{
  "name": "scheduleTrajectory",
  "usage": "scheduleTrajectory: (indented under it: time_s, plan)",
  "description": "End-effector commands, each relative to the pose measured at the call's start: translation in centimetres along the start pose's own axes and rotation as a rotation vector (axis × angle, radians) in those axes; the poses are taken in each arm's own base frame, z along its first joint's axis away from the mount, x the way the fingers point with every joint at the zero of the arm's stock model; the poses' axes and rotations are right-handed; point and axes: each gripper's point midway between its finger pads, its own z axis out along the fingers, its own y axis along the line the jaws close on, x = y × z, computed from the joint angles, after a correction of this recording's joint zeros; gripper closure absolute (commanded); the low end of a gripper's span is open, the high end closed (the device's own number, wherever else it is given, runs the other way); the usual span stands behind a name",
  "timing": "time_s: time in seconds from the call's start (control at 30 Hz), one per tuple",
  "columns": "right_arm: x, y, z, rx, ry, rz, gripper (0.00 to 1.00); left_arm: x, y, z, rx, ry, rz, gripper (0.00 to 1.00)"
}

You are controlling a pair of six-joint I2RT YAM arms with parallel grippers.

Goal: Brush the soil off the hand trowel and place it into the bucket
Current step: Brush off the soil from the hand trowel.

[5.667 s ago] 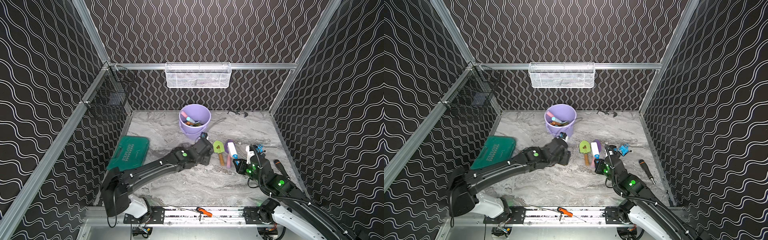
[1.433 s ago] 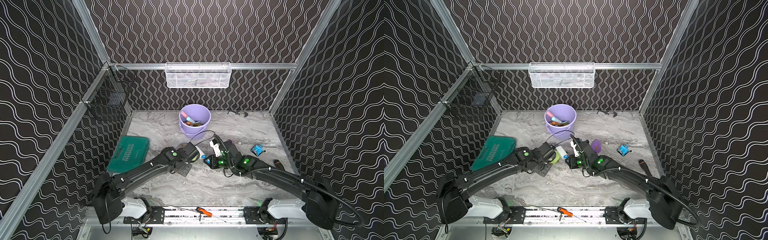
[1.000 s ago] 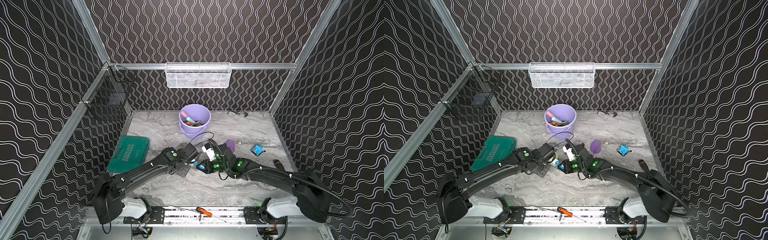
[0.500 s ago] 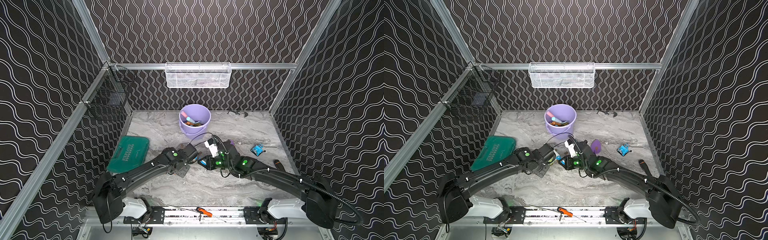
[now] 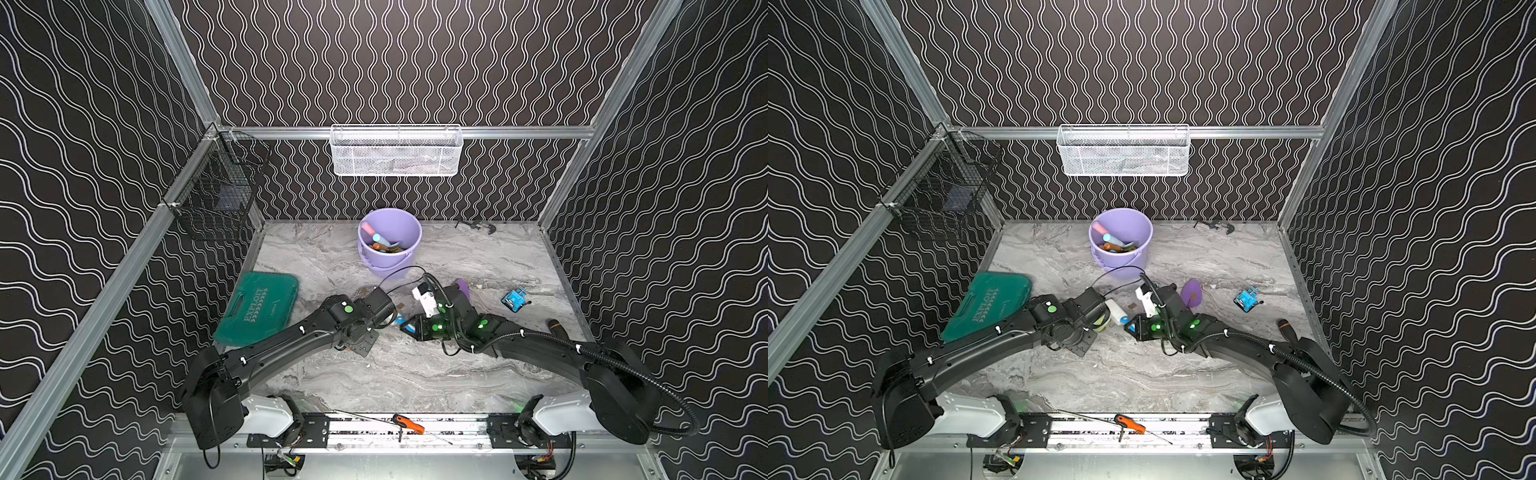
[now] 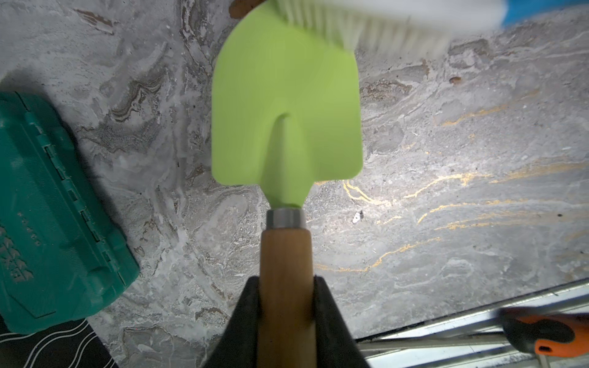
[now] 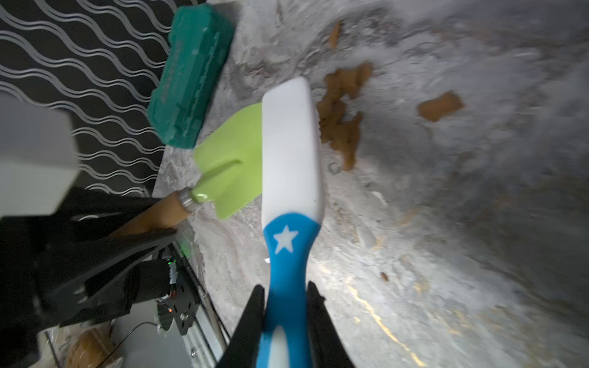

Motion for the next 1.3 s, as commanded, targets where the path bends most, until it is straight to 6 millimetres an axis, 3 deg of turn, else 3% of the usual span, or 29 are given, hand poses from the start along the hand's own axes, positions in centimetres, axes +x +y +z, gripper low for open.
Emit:
scheduleTrajectory:
  time_s: [0.0, 0.3, 0.57, 0.8, 0.93, 1.07, 1.27]
  plan:
    - [-1.1, -0.6, -1.2, 0.003, -0.044, 0.027, 1.0, -0.6, -0.6, 0.4, 0.027, -0.021, -0.04, 1.0]
    - [-3.8, -0.9, -6.6, 0.019, -0.252, 0.042, 1.0, -0.8, -2.5, 2.3, 0.242, -0.018, -0.138, 1.0]
    - [-3.6, -1.9, -10.3, 0.03, -0.376, 0.065, 1.0, -1.5, -2.3, 1.8, 0.508, 0.002, -0.242, 1.0]
    - [-3.1, -1.7, -11.5, -0.035, -0.418, 0.092, 1.0, -3.8, -1.6, -1.3, 0.976, -0.105, -0.515, 1.0]
    - [-3.0, -0.2, -12.0, -0.145, -0.441, 0.108, 1.0, -4.7, -1.2, -2.3, 1.187, -0.143, -0.639, 1.0]
    - [-2.8, 2.0, -12.0, -0.31, -0.423, 0.131, 1.0, -5.9, -0.9, -3.2, 1.328, -0.176, -0.719, 1.0]
    - [-3.0, 4.2, -11.7, -0.488, -0.407, 0.156, 1.0, -7.2, -0.3, -4.6, 1.39, -0.217, -0.782, 1.0]
